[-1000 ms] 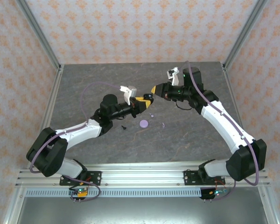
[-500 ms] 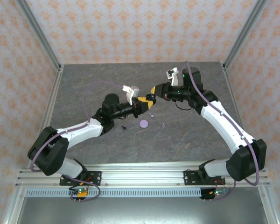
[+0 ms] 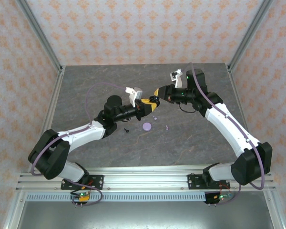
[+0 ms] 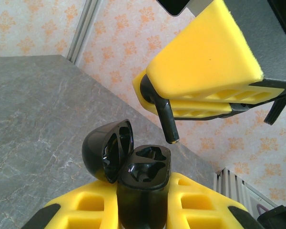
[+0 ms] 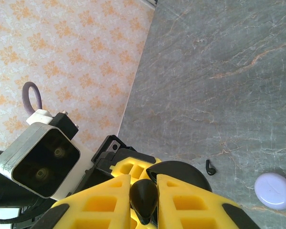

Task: Insert the wireless bluetooth earbuds into the charging case

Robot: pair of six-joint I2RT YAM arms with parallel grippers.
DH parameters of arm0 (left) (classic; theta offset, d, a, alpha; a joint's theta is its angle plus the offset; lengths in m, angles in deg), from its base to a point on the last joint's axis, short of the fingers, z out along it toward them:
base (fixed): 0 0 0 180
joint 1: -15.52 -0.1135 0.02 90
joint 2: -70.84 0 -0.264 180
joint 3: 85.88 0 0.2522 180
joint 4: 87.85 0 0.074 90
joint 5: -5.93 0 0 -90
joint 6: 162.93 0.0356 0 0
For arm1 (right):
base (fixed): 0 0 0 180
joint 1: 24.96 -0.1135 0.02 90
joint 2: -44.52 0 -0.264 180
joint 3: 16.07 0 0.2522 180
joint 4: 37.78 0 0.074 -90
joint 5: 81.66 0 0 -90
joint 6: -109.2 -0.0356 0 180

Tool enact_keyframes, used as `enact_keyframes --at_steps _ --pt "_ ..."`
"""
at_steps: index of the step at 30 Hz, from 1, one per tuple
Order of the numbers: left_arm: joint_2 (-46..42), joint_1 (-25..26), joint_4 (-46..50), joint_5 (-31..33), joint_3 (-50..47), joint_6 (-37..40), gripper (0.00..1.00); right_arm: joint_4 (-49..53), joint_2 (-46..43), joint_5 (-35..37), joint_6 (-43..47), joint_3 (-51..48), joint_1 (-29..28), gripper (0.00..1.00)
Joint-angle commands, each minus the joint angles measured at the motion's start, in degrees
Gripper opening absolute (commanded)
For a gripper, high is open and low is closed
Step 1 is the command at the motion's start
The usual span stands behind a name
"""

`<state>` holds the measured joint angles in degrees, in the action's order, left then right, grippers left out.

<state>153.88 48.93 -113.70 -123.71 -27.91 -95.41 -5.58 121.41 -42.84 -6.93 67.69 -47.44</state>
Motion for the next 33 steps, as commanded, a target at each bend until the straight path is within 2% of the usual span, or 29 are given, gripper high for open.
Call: enact_keyframes --at_steps 1,20,33 --pt "-1.7 0.5 0.2 -0.1 2.1 0.8 0.13 -0.1 0.1 0.6 1.1 0.4 -0.4 0.18" --pt "-2.9 0.5 0.8 0.5 2.6 0.6 0.13 1.4 0.7 1.5 2.3 -0.2 -0.4 0.18" --pt "-3.7 0.5 1.6 3.6 2.6 0.1 0.12 2.3 0.1 1.4 3.3 -1.1 -0.5 0.18"
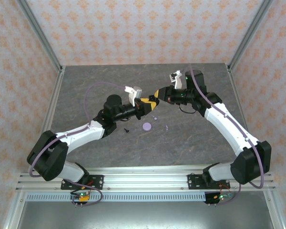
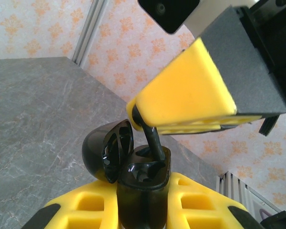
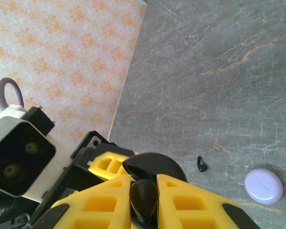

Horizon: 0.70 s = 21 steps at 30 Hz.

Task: Insert the wireless bluetooth earbuds into the charging case

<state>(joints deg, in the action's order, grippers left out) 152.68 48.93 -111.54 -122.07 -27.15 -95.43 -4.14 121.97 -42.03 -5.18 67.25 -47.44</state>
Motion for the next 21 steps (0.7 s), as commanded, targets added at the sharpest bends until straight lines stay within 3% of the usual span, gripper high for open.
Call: enact_keyframes --at_steps 1,9,21 --pt "-2.5 0.5 -0.7 2.0 2.0 0.0 0.12 1.0 -0.6 0.6 1.6 -0.8 -0.4 0.18" --pt "-3.0 0.5 -0.8 1.5 2.0 -0.4 0.12 1.8 -0.9 0.7 2.3 -0.9 -0.4 0.19" --pt "-3.4 0.6 1.4 0.2 2.9 0.7 0.13 3.5 -1.8 1.1 3.4 -0.7 -0.4 0.34"
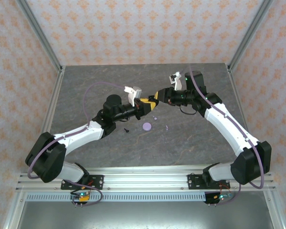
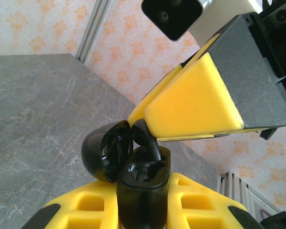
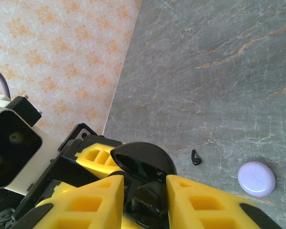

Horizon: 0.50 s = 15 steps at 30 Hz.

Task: Insert the wireless bluetooth earbuds into the charging case

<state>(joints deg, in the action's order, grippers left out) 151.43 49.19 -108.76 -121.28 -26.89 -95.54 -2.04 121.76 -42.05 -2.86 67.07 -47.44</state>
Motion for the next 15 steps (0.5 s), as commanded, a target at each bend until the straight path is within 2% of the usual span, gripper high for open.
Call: enact_keyframes --at_steps 1,15 --pt "-2.0 0.3 -1.4 -0.9 2.7 0.9 0.13 1.4 -1.6 1.2 1.1 -0.5 -0.4 0.36" --pt "-1.1 0.3 1.5 -3.9 3.7 2.6 0.13 3.1 -0.9 -0.5 2.7 1.7 -1.2 0.36"
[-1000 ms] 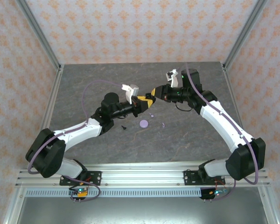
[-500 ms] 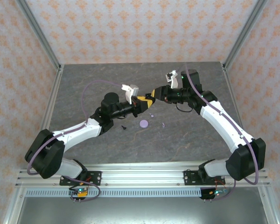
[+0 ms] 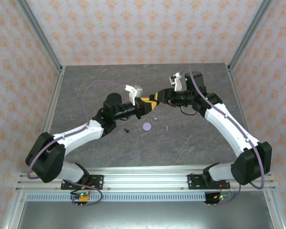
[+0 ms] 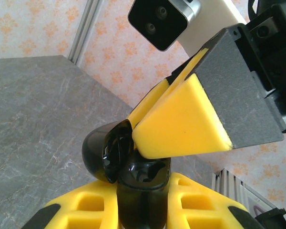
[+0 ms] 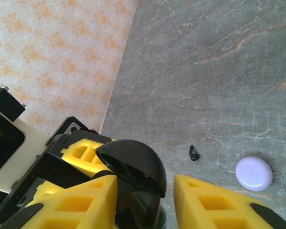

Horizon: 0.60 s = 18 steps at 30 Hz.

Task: Insert the wireless bluetooth earbuds into the charging case

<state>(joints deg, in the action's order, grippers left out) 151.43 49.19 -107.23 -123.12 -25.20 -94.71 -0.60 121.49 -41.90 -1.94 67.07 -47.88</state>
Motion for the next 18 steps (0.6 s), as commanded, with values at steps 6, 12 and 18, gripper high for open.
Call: enact_keyframes --at_steps 6,12,18 --pt "-1.0 0.4 2.4 -2.5 2.9 3.1 0.13 3.4 -0.5 -1.2 3.1 3.6 -1.0 0.40" --pt "-1.0 0.5 2.7 -2.6 2.7 3.6 0.13 4.9 -0.4 -1.4 4.1 5.2 -1.1 0.44" --pt "-1.0 0.7 4.3 -2.1 2.8 5.1 0.12 5.5 -1.1 -0.6 4.3 6.1 -1.1 0.48"
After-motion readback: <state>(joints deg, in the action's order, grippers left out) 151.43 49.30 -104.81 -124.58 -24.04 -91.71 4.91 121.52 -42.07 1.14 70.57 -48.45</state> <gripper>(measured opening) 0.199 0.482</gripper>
